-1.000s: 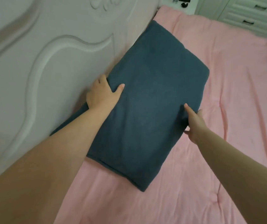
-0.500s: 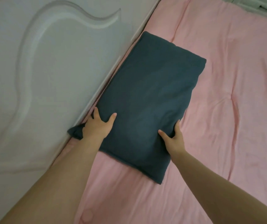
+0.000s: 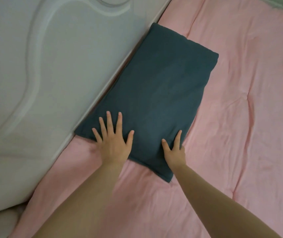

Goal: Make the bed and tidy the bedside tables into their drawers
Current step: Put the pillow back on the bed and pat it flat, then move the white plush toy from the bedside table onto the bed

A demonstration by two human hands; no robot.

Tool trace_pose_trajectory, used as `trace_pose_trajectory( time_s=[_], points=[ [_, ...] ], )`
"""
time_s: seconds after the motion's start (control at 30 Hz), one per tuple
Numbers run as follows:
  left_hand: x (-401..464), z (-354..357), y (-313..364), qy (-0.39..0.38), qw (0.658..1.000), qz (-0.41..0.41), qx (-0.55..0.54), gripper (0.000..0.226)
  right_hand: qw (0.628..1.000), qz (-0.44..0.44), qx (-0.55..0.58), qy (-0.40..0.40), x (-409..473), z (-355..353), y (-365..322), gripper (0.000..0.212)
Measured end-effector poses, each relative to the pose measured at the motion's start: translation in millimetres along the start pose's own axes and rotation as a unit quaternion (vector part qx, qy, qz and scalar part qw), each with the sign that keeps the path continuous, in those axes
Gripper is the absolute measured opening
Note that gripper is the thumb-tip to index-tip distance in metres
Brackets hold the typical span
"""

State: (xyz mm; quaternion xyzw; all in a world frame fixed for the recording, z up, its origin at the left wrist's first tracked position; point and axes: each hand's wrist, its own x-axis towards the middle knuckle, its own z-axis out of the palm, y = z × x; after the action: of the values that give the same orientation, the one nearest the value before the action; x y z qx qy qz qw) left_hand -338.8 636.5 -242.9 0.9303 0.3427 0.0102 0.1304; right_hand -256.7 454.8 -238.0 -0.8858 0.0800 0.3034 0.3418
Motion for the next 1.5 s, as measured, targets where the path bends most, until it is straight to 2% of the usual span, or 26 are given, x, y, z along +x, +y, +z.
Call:
trace_pose_trajectory(
  time_s=[0.13,0.2,0.33,0.43,0.63,0.73,0.83,1.0,1.2,1.3,1.4,1.5],
  points=[
    [-54,15,-6,-0.051,0.998,-0.017,-0.045,0.077,0.996,-0.059,-0.050,0.038,-32,22,29,0.084],
    [-74,16,-12,-0.065,0.997,-0.017,-0.049,0.073,0.993,-0.099,-0.056,0.028,-49,27,47,0.089],
    [-99,5,-10,-0.111,0.992,0.000,-0.068,0.055,0.982,-0.147,-0.122,-0.009,-75,24,77,0.096],
    [-127,-10,-9,-0.139,0.988,-0.013,-0.068,0.039,0.977,-0.142,-0.158,-0.024,-91,17,89,0.086],
    [-196,-43,-29,-0.087,0.992,-0.053,-0.080,0.032,0.962,-0.192,-0.190,-0.046,-131,10,90,0.050],
    [-236,-49,-49,-0.057,0.995,-0.058,-0.054,0.032,0.953,-0.222,-0.198,-0.061,-151,21,91,0.044],
    [-270,-46,-75,-0.035,0.997,-0.064,-0.037,0.038,0.955,-0.235,-0.156,-0.095,-177,47,91,0.045],
    [-341,-39,-111,0.037,0.985,-0.163,-0.038,0.072,0.925,-0.287,-0.179,-0.173,-238,99,100,0.048],
    [-421,-52,-159,0.052,0.962,-0.264,0.035,0.082,0.887,-0.329,-0.184,-0.266,-311,148,112,0.055],
    [-454,-57,-185,0.065,0.939,-0.337,0.039,0.082,0.876,-0.313,-0.196,-0.311,-340,166,115,0.057],
    [-478,-57,-210,0.077,0.897,-0.435,0.000,0.077,0.874,-0.235,-0.185,-0.382,-368,180,118,0.055],
    [-500,-51,-232,0.058,0.869,-0.488,-0.055,0.082,0.860,-0.179,-0.214,-0.427,-395,193,129,0.071]
  ],
)
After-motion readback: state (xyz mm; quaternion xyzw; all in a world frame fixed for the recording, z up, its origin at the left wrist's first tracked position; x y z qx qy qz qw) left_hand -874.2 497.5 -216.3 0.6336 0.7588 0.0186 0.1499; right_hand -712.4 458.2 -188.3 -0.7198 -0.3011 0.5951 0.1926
